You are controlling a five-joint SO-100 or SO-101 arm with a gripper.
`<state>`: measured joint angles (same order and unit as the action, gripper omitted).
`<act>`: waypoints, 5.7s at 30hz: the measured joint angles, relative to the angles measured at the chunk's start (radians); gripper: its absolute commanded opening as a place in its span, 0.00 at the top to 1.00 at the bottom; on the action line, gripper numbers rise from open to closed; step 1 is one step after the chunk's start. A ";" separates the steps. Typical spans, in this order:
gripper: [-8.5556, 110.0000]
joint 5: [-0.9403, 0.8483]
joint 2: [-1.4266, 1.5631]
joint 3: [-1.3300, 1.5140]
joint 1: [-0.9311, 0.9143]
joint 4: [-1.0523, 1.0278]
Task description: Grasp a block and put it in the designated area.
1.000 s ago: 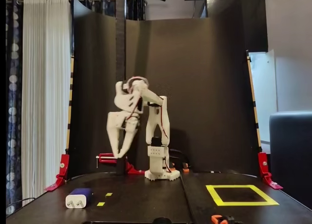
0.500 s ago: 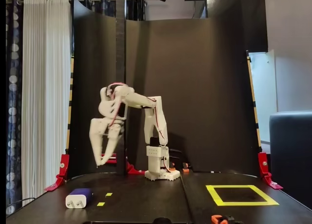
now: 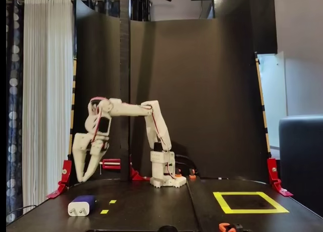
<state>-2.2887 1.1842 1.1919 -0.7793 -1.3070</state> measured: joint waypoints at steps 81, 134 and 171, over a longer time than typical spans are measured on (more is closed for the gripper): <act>0.76 -0.071 -0.256 -0.021 -0.009 0.187; 0.76 0.459 0.179 0.252 0.457 0.035; 0.76 1.223 0.331 0.422 1.295 -0.077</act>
<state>-1.0661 1.5156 1.6137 0.5154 -1.3837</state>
